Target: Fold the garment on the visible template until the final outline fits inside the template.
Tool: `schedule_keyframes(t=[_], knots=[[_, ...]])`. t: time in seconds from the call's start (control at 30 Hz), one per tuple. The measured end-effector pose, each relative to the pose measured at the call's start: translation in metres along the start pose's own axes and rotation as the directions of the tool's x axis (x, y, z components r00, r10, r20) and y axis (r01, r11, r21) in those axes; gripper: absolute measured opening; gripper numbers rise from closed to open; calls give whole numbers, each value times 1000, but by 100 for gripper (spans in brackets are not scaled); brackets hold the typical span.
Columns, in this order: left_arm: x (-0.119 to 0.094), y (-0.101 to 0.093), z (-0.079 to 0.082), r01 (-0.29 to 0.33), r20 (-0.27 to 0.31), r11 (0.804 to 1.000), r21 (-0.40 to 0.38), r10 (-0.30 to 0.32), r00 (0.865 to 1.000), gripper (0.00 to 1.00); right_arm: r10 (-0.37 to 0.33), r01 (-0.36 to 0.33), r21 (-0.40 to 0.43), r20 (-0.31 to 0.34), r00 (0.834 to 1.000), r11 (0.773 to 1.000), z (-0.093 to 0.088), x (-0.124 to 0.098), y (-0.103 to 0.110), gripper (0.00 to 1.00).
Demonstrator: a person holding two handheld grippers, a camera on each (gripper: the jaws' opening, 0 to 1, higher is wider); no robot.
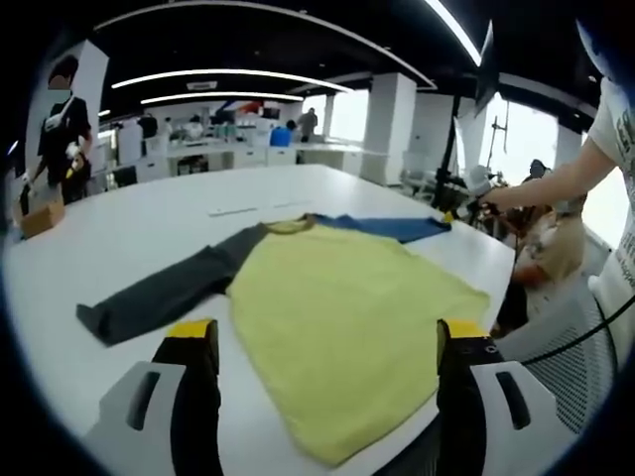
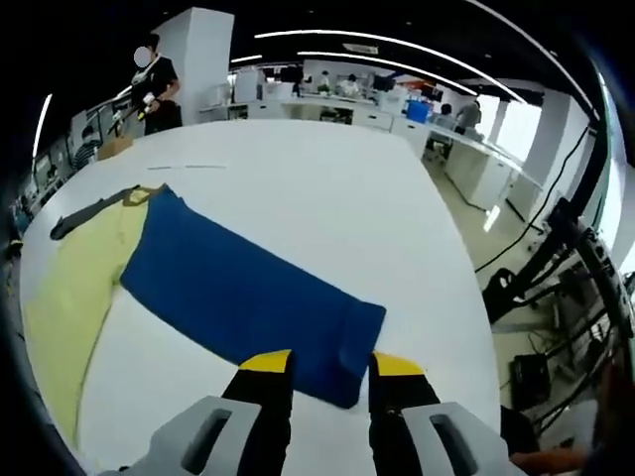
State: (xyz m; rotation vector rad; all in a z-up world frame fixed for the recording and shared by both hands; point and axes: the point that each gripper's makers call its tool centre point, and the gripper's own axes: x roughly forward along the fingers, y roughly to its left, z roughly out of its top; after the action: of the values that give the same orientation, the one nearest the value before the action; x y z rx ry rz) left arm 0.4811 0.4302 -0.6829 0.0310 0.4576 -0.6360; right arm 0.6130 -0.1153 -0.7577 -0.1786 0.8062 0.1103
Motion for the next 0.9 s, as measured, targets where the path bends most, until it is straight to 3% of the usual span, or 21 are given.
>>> schedule_keyframes(t=[0.23,0.57,0.9], knots=[[0,9,-4,-15,-2,1000,-5,15,1000,87,-22,22,22,-28,999,1000,-12,2,-6,20],[0,9,-4,-27,-3,999,-17,27,1000,86,-25,26,56,-27,999,998,-15,0,-9,1],[-2,9,-2,-31,11,999,-27,31,999,87,10,-11,75,16,1000,997,-1,0,-2,0]])
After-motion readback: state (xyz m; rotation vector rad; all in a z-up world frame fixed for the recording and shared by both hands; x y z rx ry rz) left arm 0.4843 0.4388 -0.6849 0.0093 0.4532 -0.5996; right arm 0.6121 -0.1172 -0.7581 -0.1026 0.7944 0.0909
